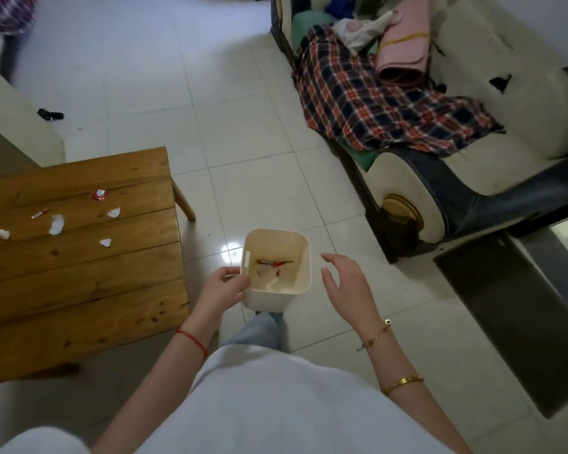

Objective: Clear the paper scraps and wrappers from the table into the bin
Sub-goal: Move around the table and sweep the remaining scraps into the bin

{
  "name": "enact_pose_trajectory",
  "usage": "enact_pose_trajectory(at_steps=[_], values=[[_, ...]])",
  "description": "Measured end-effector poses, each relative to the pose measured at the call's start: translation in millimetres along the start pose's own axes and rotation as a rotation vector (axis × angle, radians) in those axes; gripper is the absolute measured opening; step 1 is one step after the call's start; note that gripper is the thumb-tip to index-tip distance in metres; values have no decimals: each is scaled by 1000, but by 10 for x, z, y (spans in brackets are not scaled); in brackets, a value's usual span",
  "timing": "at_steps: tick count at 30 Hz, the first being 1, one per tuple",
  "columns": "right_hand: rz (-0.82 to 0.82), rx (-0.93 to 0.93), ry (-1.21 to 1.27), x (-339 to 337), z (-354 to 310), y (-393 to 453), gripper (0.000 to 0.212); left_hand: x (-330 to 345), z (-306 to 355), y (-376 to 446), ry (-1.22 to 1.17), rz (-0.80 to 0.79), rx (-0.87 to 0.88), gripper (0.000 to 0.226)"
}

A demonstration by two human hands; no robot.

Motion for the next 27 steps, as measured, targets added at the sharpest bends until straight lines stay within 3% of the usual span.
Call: enact_pose_trajectory(at_steps=[13,20,25,27], values=[[-122,-209,-40,41,-531,2559,33,174,1289,1554,-44,163,-7,15],[-181,-361,-63,120,-1138,3780,32,-56,1992,2099,-45,329,-1,23],[-256,-507,-87,304,-1589,4378,33,-262,2227,2319,-150,462,-5,7],[-300,-576,-97,424,-1787,4579,34,-361,2266,2379,-181,535,-4,14]])
Point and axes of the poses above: each hand's wrist, its own y-axis towards the middle knuckle, its own x-axis out of the palm, z = x × y, the point moved 9 cm from there along y, towards the middle knuckle, and after that the axes turned 13 degrees about -y, right-handed, at the moved point
